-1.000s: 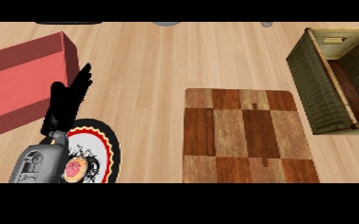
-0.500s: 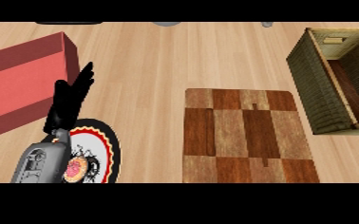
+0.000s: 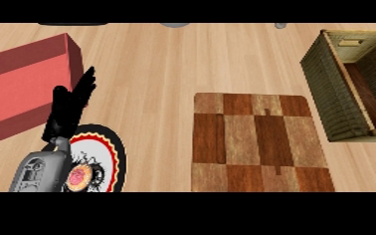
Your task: Pick the can from the cutting board and place it in the basket
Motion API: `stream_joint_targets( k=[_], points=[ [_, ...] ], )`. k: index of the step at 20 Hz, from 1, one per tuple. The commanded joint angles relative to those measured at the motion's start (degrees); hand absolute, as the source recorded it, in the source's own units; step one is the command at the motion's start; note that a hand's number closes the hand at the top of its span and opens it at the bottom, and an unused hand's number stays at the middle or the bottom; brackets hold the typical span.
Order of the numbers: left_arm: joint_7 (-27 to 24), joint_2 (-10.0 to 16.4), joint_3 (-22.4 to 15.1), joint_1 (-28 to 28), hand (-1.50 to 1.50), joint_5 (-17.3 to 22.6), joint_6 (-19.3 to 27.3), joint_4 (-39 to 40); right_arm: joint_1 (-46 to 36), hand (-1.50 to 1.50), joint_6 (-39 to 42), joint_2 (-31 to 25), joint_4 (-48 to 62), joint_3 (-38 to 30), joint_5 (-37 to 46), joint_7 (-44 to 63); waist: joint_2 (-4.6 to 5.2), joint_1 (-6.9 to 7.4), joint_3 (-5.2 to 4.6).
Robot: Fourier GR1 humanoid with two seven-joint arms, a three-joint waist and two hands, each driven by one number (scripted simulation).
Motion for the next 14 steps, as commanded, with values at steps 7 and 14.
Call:
stream_joint_targets(
  k=[7,14],
  points=[
    [0.23,1.78,1.26,0.15,0.0,1.24,-2.2,-1.5,3.9,-1.5,-12.72,3.58,7.35,-6.46,-4.15,-6.04,0.21,0.53,0.04],
    [-0.47,-0.97,-0.04,-1.2,0.0,-0.76,0.59,1.58,4.97,-1.5,-19.96,2.95,1.15,-13.14,-8.89,-5.93,-0.02,-0.65,0.0]
  ],
)
